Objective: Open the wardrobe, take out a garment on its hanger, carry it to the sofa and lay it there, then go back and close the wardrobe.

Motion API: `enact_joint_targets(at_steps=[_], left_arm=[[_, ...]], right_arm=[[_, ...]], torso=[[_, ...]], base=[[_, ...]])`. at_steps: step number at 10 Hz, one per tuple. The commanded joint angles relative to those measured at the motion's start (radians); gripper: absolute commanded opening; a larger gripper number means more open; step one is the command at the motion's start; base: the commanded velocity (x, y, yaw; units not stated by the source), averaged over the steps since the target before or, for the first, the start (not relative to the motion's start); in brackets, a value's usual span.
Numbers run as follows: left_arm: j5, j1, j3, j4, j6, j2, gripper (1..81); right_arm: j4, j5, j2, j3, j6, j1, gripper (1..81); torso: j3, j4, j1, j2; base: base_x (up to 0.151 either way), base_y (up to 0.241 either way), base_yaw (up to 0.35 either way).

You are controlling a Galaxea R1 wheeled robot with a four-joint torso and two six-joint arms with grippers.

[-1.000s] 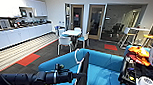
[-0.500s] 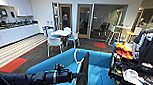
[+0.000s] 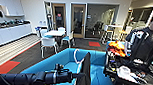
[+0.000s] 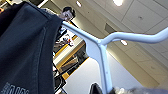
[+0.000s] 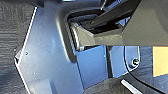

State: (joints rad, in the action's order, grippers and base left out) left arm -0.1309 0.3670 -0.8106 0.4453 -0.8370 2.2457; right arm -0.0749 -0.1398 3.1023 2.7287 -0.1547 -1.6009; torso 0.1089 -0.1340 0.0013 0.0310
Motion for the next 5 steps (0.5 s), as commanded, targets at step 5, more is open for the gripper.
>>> enact_joint_targets(at_steps=[5], left_arm=[[-0.05,-0.119,0.034,0.035,0.021,-0.011,1.0]], right_arm=[[-0.009,0.054,0.014,-0.009,0.006,0.031,81.1]], torso=[[0.0,0.0,0.0,0.0]], base=[[0.0,0.0,0.0]])
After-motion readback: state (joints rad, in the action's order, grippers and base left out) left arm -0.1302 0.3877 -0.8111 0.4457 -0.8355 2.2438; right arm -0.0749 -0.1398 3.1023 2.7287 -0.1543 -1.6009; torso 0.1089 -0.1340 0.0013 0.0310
